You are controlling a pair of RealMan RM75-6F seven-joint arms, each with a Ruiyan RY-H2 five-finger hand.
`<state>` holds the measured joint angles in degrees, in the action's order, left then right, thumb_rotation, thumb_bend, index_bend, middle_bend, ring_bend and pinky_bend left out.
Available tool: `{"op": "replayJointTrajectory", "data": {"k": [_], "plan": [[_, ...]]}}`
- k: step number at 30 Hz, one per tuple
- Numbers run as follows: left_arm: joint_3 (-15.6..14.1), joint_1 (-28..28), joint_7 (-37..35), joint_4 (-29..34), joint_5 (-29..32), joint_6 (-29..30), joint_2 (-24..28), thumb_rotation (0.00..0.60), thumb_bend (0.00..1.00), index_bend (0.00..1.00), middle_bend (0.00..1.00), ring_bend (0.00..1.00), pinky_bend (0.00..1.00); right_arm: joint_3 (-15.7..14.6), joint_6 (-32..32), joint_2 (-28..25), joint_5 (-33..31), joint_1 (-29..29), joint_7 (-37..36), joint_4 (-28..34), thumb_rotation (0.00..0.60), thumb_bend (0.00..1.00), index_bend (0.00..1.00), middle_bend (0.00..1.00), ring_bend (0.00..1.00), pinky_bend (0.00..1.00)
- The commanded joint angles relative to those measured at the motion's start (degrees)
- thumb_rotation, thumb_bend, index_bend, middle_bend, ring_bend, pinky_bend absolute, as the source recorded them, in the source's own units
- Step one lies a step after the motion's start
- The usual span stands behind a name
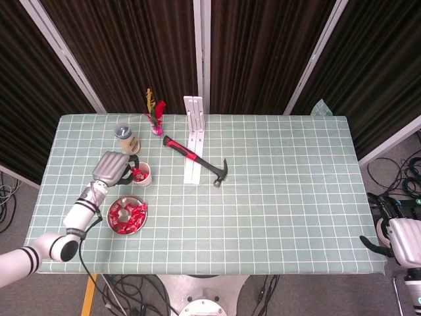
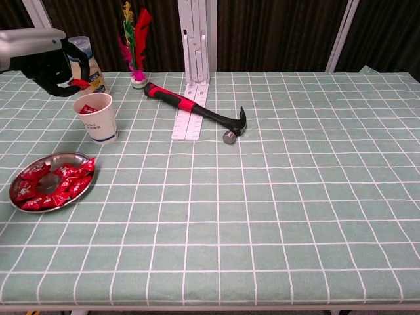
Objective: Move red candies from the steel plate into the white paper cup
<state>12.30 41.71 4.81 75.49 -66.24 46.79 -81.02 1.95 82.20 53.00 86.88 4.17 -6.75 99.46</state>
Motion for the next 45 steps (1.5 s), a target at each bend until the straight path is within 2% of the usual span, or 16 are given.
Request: {"op": "replayJointTrajectory", "data": {"k": [1, 9, 14, 19, 23, 27, 30, 45], "plan": [[0.0, 1.0, 1.2, -1.1, 1.5, -1.3, -1.1, 0.6, 0.42, 0.55, 0.98, 1.0, 1.0, 0.0, -0.1, 0.1, -0.1, 0.0, -0.2, -0.2, 0.6, 0.1, 0.12, 0.23, 0.13, 0.45], [-1.1, 1.4, 4.8, -0.2, 3.5, -1.0, -0.5, 0.6, 0.35, 0.41, 0.97, 1.0, 1.0, 0.1, -0.3, 0.1, -0.2, 0.1, -0.3, -0.3, 0.6, 0.1, 0.12, 0.23, 0.13, 0.45], [-1.4, -1.5, 5.0, 3.9, 3.6, 4.2, 2.0, 0.6, 0.33, 0.34, 0.96, 0.99, 1.0, 0.1, -0.2, 0.1, 0.1, 0.2, -0.4, -0.2, 0.6, 0.1, 0.12, 0.23, 0.13, 0.45], [-3.9, -7.3, 2.9, 9.3, 0.2, 11.9, 5.1, 0.6, 0.32, 0.35, 0.95, 0.99, 1.0, 0.1, -0.5, 0.2, 0.5, 0.5, -0.4, -0.2, 0.6, 0.1, 0.12, 0.23, 0.13, 0.45], [-7.2, -10.5, 3.2, 11.5, -1.7, 14.1, 6.5, 0.6, 0.31, 0.41, 0.95, 0.99, 1.0, 0.0, -0.7, 0.4, 0.8, 0.7, -0.5, -0.3, 0.6, 0.1, 0.12, 0.23, 0.13, 0.45], [-9.6, -11.8, 4.3, 10.9, -1.6, 12.7, 5.5, 0.6, 0.31, 0.45, 0.95, 0.99, 1.0, 0.0, -0.7, 0.5, 1.1, 0.9, -0.4, -0.2, 0.6, 0.1, 0.12, 0.23, 0.13, 0.45], [-10.2, -11.8, 5.2, 9.7, -0.5, 11.0, 3.7, 0.6, 0.31, 0.45, 0.95, 0.99, 1.0, -0.1, -0.8, 0.5, 1.4, 1.0, -0.3, -0.1, 0.6, 0.1, 0.12, 0.23, 0.13, 0.45], [-9.9, -9.9, 10.5, 5.4, 6.4, 4.4, -1.0, 0.6, 0.31, 0.46, 0.96, 0.99, 1.0, -0.1, -0.1, 0.0, 1.1, 0.6, 0.1, 0.4, 0.6, 0.1, 0.12, 0.23, 0.13, 0.45]]}}
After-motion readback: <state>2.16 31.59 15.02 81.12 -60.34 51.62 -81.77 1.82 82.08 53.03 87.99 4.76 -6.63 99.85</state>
